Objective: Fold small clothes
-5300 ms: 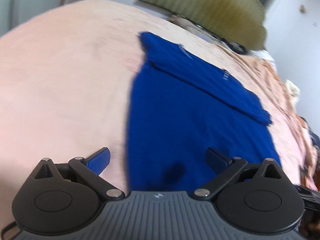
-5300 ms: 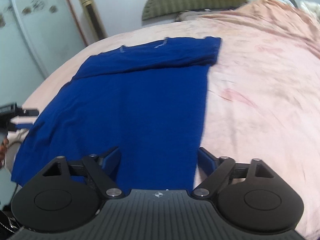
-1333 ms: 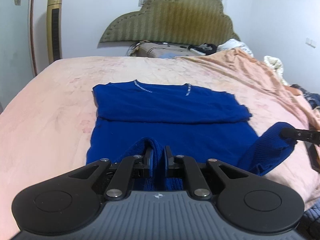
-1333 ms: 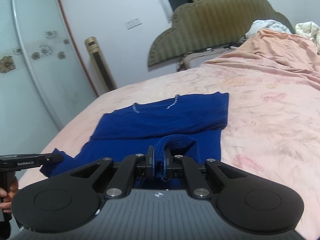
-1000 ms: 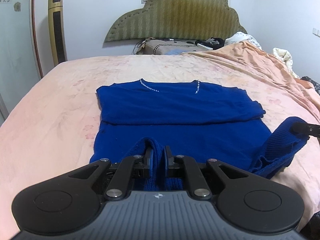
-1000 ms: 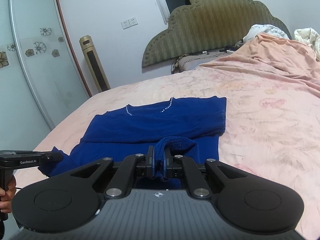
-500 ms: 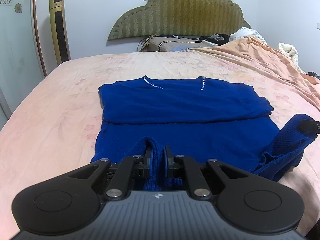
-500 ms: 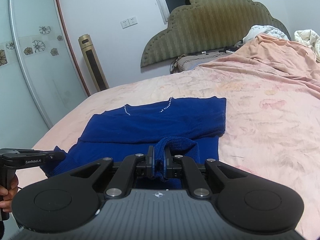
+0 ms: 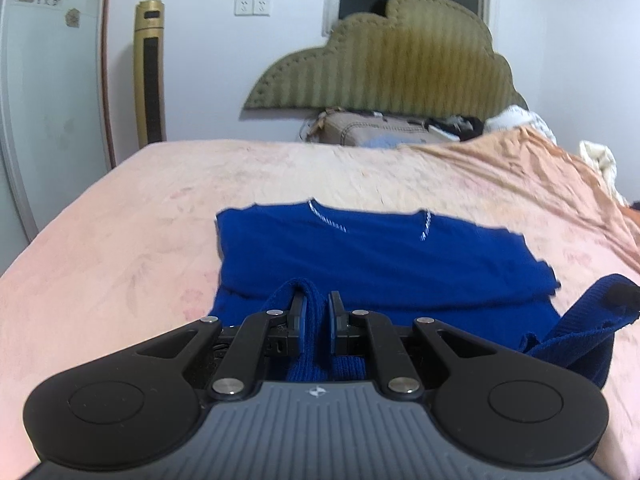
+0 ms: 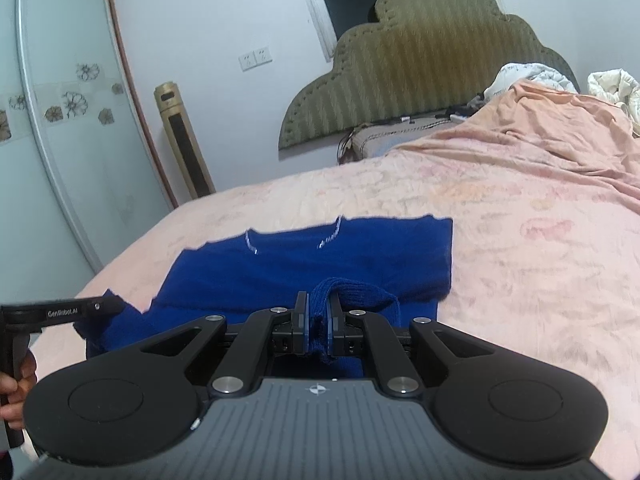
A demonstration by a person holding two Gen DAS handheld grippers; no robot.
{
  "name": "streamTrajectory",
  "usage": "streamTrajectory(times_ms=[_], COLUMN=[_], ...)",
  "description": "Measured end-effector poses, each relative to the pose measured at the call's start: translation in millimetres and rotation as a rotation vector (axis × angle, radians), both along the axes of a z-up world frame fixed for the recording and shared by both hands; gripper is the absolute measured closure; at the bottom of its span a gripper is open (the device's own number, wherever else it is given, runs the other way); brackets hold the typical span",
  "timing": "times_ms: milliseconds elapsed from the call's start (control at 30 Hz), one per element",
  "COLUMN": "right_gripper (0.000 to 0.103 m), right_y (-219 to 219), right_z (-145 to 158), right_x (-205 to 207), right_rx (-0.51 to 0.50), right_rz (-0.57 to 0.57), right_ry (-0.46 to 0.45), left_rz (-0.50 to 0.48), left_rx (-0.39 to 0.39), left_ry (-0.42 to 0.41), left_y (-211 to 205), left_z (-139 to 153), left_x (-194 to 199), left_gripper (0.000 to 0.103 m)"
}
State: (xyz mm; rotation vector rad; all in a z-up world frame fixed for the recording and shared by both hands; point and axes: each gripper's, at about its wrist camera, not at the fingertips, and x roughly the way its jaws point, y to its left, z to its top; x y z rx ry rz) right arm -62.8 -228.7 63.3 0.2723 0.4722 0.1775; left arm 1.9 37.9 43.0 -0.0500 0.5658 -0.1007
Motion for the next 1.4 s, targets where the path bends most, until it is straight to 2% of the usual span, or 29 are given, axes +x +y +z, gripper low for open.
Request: streamTrajectory(times_ms=[167,400,633,733,867,900,933,967,1000,1033,1067,1100,1133,1167,1200,1267,1400], right_gripper=[0.092,0.092,0.092,0.092,0.092,0.092,0.092,0.091,0.086,0.085,0.078,0.061,0.052,0.036,0.029,0.028,0.016], right_y=[-8,-13,-20,-25,-28,-29,-30,-32,-35,-38,-41,-45,-48,-51,-53,-53,-47], right_z=[6,11,15,13,4,1,-3,-7,-11,-16,-20,-25,-29,-34,-38,-45,-52], right_x=[17,51,87,103,114,114,115,116,117,117,117,117,118,118,119,120,124], right_rx=[0.029,0.079,0.124,0.133,0.109,0.1,0.094,0.093,0.097,0.101,0.098,0.093,0.092,0.087,0.079,0.061,0.026], right_rz=[-0.025,-0.047,-0.073,-0.09,-0.08,-0.077,-0.077,-0.075,-0.07,-0.073,-0.081,-0.085,-0.084,-0.075,-0.06,-0.022,0.054], right_ry=[-0.019,-0.024,-0.019,-0.016,0.023,0.033,0.047,0.062,0.077,0.091,0.103,0.116,0.128,0.138,0.15,0.156,0.142], left_rz=[0.036,0.057,0.07,0.067,-0.055,-0.099,-0.137,-0.159,-0.171,-0.178,-0.19,-0.207,-0.22,-0.229,-0.228,-0.204,-0.166], left_rx=[-0.012,-0.018,0.023,0.023,0.009,0.029,0.06,0.092,0.124,0.145,0.149,0.136,0.113,0.078,0.037,-0.041,-0.207], left_ry=[-0.04,-0.042,-0.068,-0.036,0.047,0.062,0.081,0.099,0.11,0.112,0.113,0.123,0.146,0.174,0.197,0.233,0.288], left_y=[5,7,3,4,6,5,4,3,2,3,4,7,10,12,16,21,33], left_z=[10,21,34,32,22,17,11,5,-2,-9,-14,-19,-23,-27,-31,-39,-52], left_x=[10,44,81,99,107,105,103,101,99,95,91,89,88,91,94,102,119], left_gripper=[0.093,0.093,0.093,0.093,0.093,0.092,0.083,0.065,0.052,0.025,0.017,0.017,0.017,0.017,0.017,0.017,0.018])
